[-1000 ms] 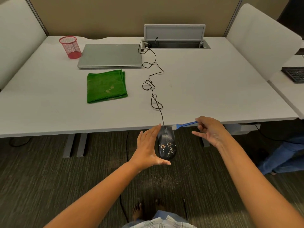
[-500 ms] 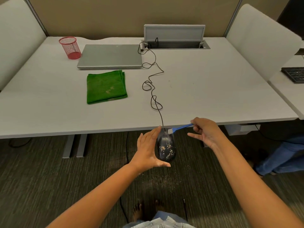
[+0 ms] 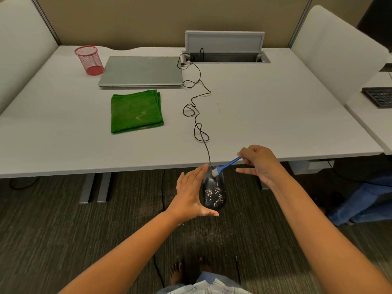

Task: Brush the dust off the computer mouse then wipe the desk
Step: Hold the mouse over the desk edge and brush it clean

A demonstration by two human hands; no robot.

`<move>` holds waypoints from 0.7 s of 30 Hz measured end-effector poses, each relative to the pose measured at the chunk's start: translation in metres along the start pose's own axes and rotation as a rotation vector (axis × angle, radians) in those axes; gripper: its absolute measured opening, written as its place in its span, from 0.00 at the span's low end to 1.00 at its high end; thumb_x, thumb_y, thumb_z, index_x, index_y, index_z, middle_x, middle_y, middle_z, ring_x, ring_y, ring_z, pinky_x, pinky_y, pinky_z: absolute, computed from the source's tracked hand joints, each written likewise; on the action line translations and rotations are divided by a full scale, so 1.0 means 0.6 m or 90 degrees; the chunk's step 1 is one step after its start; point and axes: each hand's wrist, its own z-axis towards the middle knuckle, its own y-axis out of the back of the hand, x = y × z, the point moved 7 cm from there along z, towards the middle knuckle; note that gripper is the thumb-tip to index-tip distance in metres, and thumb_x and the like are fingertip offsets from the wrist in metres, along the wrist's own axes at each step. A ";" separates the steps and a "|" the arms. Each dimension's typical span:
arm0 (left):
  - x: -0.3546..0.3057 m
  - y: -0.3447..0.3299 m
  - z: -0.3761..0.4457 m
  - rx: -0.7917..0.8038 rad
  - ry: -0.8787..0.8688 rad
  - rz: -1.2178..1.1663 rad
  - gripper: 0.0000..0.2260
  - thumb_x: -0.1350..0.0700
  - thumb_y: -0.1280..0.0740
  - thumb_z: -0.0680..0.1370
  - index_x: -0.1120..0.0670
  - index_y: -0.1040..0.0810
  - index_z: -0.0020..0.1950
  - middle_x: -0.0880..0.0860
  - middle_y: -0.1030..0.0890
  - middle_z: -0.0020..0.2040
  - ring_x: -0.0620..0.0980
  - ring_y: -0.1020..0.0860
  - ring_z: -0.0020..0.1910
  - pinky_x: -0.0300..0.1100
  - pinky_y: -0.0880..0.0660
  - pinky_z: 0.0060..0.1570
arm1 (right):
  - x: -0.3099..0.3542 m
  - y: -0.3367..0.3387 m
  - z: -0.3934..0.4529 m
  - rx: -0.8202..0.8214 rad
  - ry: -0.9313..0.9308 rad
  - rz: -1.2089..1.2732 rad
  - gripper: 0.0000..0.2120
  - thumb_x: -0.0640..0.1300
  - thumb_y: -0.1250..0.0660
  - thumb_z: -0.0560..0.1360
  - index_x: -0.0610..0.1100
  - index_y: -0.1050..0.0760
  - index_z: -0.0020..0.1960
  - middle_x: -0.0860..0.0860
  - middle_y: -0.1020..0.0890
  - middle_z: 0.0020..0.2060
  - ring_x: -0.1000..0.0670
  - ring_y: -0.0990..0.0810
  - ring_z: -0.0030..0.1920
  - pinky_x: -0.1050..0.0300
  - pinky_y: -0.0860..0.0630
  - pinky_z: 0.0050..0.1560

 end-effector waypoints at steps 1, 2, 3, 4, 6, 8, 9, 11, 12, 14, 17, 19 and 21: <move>0.000 0.000 0.001 -0.001 -0.002 -0.004 0.55 0.33 0.27 0.58 0.31 0.68 0.67 0.50 0.45 0.74 0.35 0.56 0.68 0.46 0.66 0.68 | -0.001 -0.003 0.000 0.002 -0.004 -0.010 0.10 0.38 0.30 0.69 0.42 0.29 0.33 0.47 0.27 0.33 0.51 0.26 0.37 0.60 0.21 0.28; 0.001 0.000 0.001 -0.002 -0.003 -0.007 0.55 0.33 0.27 0.58 0.31 0.68 0.67 0.49 0.45 0.74 0.33 0.57 0.67 0.45 0.67 0.68 | -0.001 -0.004 0.000 -0.002 -0.007 -0.017 0.10 0.37 0.30 0.69 0.42 0.29 0.33 0.47 0.27 0.33 0.51 0.26 0.37 0.60 0.21 0.28; 0.001 0.000 0.001 -0.003 -0.004 -0.008 0.55 0.33 0.27 0.58 0.31 0.68 0.67 0.49 0.46 0.74 0.32 0.58 0.67 0.44 0.67 0.67 | -0.001 -0.002 0.000 -0.011 -0.008 -0.020 0.10 0.37 0.30 0.69 0.42 0.29 0.33 0.47 0.27 0.33 0.51 0.26 0.38 0.60 0.21 0.28; 0.002 0.000 0.001 -0.004 -0.004 -0.008 0.55 0.33 0.27 0.58 0.31 0.68 0.67 0.49 0.46 0.74 0.32 0.58 0.66 0.44 0.67 0.67 | -0.001 0.001 0.001 -0.021 -0.009 -0.020 0.10 0.37 0.30 0.69 0.42 0.30 0.33 0.47 0.27 0.33 0.51 0.26 0.38 0.60 0.21 0.28; 0.002 0.000 0.001 -0.004 -0.002 -0.007 0.55 0.33 0.27 0.58 0.31 0.68 0.67 0.49 0.46 0.74 0.32 0.58 0.67 0.43 0.67 0.67 | 0.000 0.010 0.001 -0.039 -0.006 -0.012 0.10 0.37 0.30 0.69 0.42 0.30 0.33 0.47 0.27 0.34 0.51 0.26 0.38 0.60 0.21 0.28; 0.003 0.000 0.001 -0.005 0.002 -0.007 0.55 0.33 0.27 0.58 0.31 0.67 0.67 0.49 0.46 0.74 0.33 0.57 0.67 0.43 0.68 0.67 | 0.002 0.019 0.001 -0.052 -0.002 0.000 0.10 0.37 0.30 0.70 0.42 0.29 0.33 0.47 0.27 0.33 0.52 0.26 0.38 0.60 0.21 0.28; 0.003 0.000 0.001 -0.004 0.003 -0.007 0.55 0.33 0.27 0.58 0.32 0.67 0.67 0.49 0.46 0.74 0.34 0.57 0.67 0.43 0.68 0.67 | 0.003 0.021 0.001 -0.054 0.001 0.007 0.10 0.38 0.30 0.70 0.42 0.29 0.33 0.47 0.27 0.33 0.52 0.26 0.38 0.60 0.21 0.28; 0.002 0.000 0.001 -0.001 0.006 -0.009 0.55 0.34 0.26 0.58 0.32 0.67 0.67 0.49 0.46 0.74 0.34 0.57 0.67 0.43 0.68 0.67 | 0.006 0.017 0.000 -0.044 0.003 0.018 0.09 0.38 0.30 0.69 0.42 0.29 0.33 0.47 0.27 0.33 0.52 0.27 0.37 0.60 0.21 0.28; 0.002 0.000 0.002 -0.001 0.008 -0.010 0.55 0.34 0.26 0.58 0.32 0.67 0.67 0.49 0.46 0.74 0.34 0.56 0.67 0.43 0.67 0.67 | 0.006 0.011 0.000 -0.035 0.003 0.018 0.10 0.38 0.30 0.69 0.42 0.29 0.33 0.47 0.27 0.33 0.52 0.27 0.38 0.60 0.21 0.28; 0.001 0.000 0.002 0.000 0.012 -0.015 0.54 0.35 0.26 0.58 0.31 0.67 0.67 0.49 0.46 0.74 0.35 0.56 0.67 0.45 0.66 0.68 | 0.006 -0.003 -0.002 -0.017 0.003 0.006 0.10 0.38 0.30 0.69 0.42 0.29 0.33 0.47 0.27 0.34 0.52 0.26 0.38 0.60 0.21 0.29; -0.004 0.000 0.003 -0.001 0.008 -0.021 0.54 0.36 0.25 0.58 0.32 0.65 0.67 0.50 0.46 0.74 0.36 0.55 0.67 0.47 0.65 0.69 | 0.001 -0.028 -0.005 0.006 0.004 -0.029 0.10 0.38 0.30 0.69 0.42 0.29 0.33 0.47 0.27 0.34 0.51 0.25 0.38 0.61 0.21 0.28; -0.006 0.000 0.003 -0.002 0.008 -0.026 0.54 0.37 0.25 0.58 0.33 0.63 0.68 0.50 0.46 0.74 0.35 0.55 0.66 0.48 0.65 0.68 | 0.000 -0.043 -0.006 0.017 0.016 -0.050 0.10 0.38 0.29 0.69 0.42 0.30 0.33 0.47 0.26 0.34 0.51 0.24 0.38 0.61 0.21 0.29; -0.007 -0.001 0.003 -0.002 0.007 -0.032 0.54 0.37 0.24 0.58 0.34 0.62 0.68 0.50 0.45 0.74 0.33 0.55 0.65 0.47 0.65 0.68 | 0.002 -0.051 -0.007 0.018 0.034 -0.073 0.11 0.38 0.29 0.69 0.42 0.30 0.33 0.47 0.26 0.34 0.52 0.23 0.37 0.61 0.22 0.28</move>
